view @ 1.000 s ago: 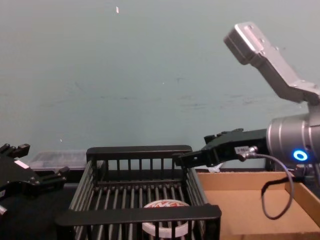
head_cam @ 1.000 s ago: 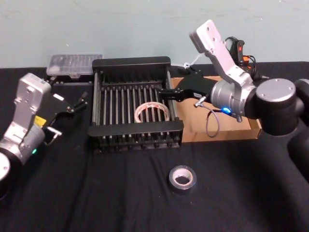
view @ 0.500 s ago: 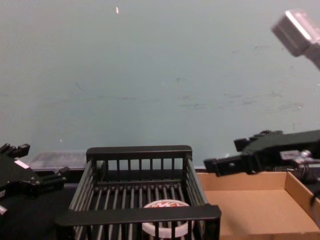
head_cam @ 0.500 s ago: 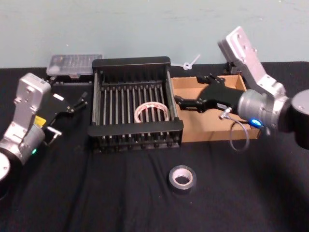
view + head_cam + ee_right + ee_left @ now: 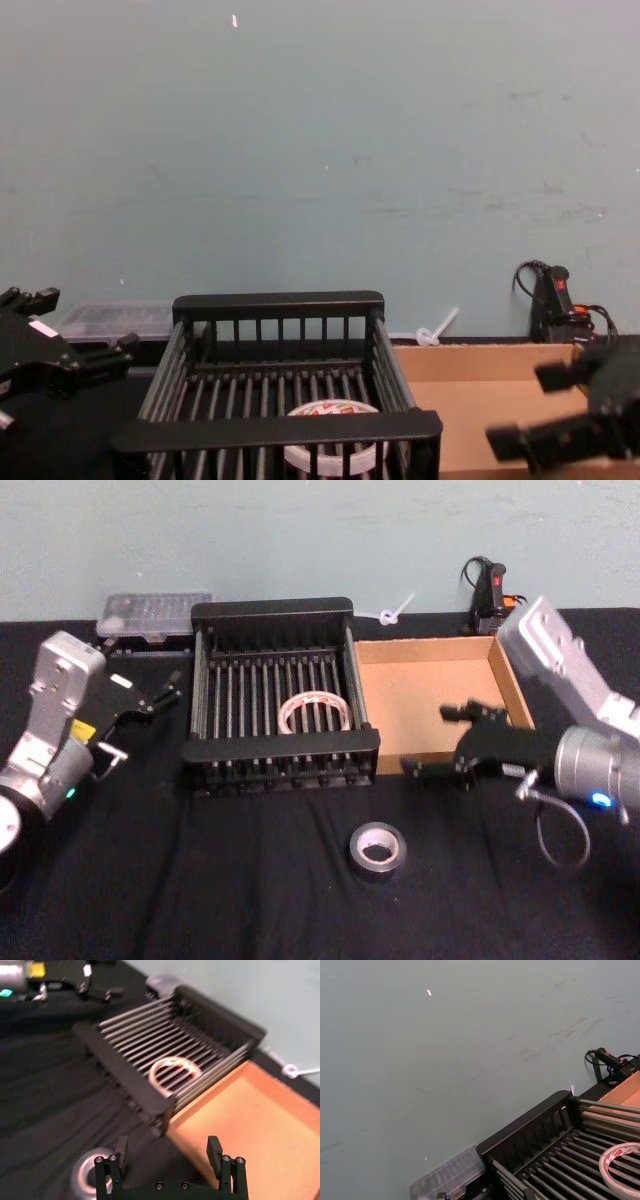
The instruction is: Pick up the white tape and place it into the black box , Pick up the silver tape and place it into the brown box.
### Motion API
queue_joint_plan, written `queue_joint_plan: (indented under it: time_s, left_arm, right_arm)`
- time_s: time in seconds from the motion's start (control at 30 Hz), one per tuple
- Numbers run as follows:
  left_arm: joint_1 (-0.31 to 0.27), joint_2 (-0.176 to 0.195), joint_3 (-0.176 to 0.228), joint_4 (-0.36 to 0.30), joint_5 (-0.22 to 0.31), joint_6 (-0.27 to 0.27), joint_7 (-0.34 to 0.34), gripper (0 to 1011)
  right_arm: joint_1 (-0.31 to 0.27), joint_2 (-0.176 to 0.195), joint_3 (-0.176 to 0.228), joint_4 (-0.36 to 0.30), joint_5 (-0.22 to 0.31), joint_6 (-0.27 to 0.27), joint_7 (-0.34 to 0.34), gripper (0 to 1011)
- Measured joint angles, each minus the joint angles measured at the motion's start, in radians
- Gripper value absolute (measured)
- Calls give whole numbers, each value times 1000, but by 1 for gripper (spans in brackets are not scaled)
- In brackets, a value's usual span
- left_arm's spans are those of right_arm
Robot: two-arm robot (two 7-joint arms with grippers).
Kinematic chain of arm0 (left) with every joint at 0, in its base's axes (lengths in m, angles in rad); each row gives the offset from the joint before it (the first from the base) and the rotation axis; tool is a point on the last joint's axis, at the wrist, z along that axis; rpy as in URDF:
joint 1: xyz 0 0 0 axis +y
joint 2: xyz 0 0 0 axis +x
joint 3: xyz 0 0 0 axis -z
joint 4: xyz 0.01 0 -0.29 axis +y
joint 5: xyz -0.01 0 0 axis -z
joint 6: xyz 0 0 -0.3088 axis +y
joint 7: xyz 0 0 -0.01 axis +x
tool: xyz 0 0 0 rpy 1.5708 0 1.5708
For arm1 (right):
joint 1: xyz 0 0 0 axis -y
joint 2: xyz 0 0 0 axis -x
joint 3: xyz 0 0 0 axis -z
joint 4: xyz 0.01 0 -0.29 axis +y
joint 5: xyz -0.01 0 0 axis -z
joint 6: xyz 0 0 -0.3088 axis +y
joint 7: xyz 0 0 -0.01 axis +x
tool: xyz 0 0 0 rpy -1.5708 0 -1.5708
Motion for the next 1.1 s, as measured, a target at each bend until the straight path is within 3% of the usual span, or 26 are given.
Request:
queue_joint_plan:
  time_s: [0.3, 0.63, 1.1]
  left_arm:
    - [0, 0, 0, 0, 0, 0, 0, 1001]
    - [0, 0, 0, 0, 0, 0, 0, 1001]
    - [0, 0, 0, 0, 0, 0, 0, 1001]
  right_arm:
    - [-26, 34, -67, -15, 7, 24, 22, 1002]
    - [-6, 33, -123, 11, 5, 35, 21, 1002]
    - [30, 15, -169, 61, -4, 40, 14, 1002]
